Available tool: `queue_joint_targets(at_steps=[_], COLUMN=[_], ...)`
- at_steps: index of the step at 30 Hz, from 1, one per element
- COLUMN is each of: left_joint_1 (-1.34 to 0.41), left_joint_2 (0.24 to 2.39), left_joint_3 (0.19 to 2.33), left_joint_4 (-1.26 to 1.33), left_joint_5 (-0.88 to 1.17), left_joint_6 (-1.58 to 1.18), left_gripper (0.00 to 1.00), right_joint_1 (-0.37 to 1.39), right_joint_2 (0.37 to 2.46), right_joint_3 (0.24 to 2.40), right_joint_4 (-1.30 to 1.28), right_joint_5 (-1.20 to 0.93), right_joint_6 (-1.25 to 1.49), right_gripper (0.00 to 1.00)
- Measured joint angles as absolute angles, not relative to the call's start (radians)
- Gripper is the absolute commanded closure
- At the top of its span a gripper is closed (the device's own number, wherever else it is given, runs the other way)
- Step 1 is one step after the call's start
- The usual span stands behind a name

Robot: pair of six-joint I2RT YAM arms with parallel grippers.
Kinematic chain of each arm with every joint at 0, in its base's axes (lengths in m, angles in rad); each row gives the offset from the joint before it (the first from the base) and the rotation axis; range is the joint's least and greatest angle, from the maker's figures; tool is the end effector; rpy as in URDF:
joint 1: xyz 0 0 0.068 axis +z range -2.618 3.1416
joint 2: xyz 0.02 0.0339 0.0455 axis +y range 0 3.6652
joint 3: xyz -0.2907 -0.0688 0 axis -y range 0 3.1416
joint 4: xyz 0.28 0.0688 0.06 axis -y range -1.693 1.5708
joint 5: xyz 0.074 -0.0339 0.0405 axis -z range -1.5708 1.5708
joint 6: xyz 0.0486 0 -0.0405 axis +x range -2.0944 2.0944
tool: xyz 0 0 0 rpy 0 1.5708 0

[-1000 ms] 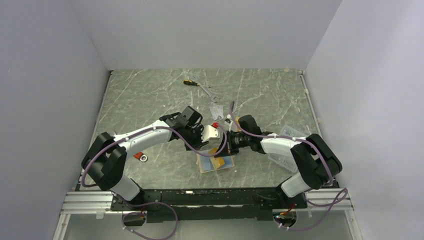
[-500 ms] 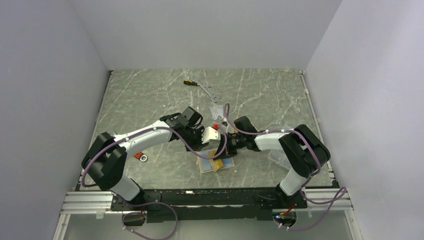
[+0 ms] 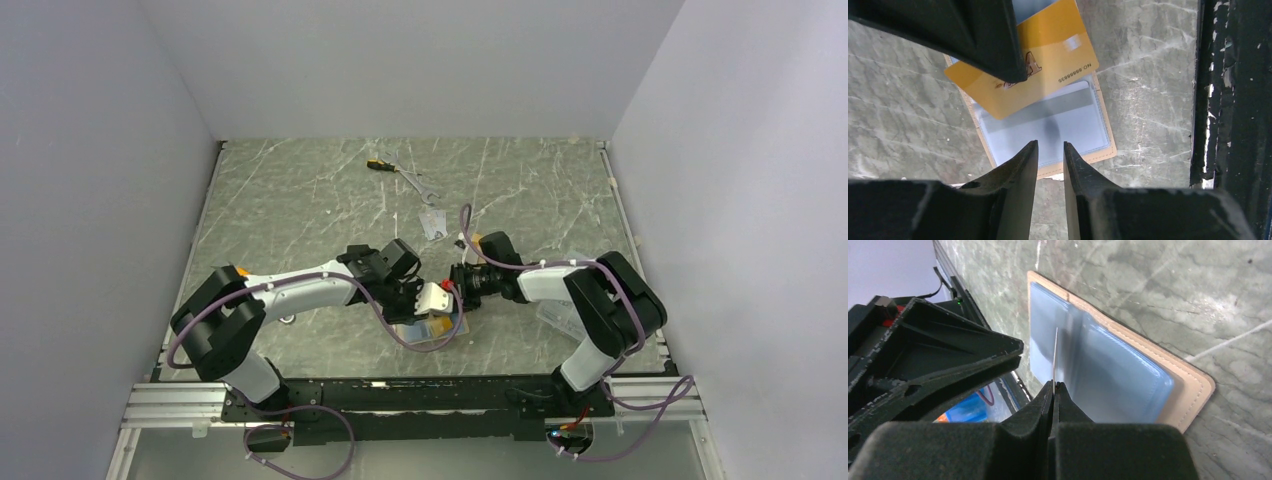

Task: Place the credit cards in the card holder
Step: Insert the credit card into the card holder.

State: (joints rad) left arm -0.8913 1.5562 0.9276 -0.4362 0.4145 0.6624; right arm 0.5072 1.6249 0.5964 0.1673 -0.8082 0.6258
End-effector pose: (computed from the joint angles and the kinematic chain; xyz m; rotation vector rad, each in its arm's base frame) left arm 0.1953 -0.2728 0.1844 1.9380 1.7682 -0.6245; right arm 0.2467 0.1773 0.1133 -0.2563 2.6114 1.4504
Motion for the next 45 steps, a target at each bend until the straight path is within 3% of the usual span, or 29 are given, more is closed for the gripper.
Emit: queue_joint_targets(at_steps=[11, 28, 45], left_joint_1=[-0.89, -0.892, -0.909], left_joint_2=[1.587, 1.673, 1.648], left_joint_3=[0.903, 1.163, 1.031], left_joint_4=[-0.395, -0.479, -0.471], left_joint_5=[0.425, 0.558, 0.356], left_joint_6=[0.696, 0.698, 0.849], left_gripper=[0.7, 0.68, 0.7], right_joint_1=[0.508, 0.467, 0.459], right_joint_2=[1.666, 1.348, 1.26], right_joint_3=[0.563, 0.413, 0.433], right_joint_4=[0.208, 0.076, -0.026], right_joint_5=[-0.762, -0.502, -0.497], right_joint_6=[0.64, 0.672, 0.636], right_gripper=[1.0, 1.0, 1.0])
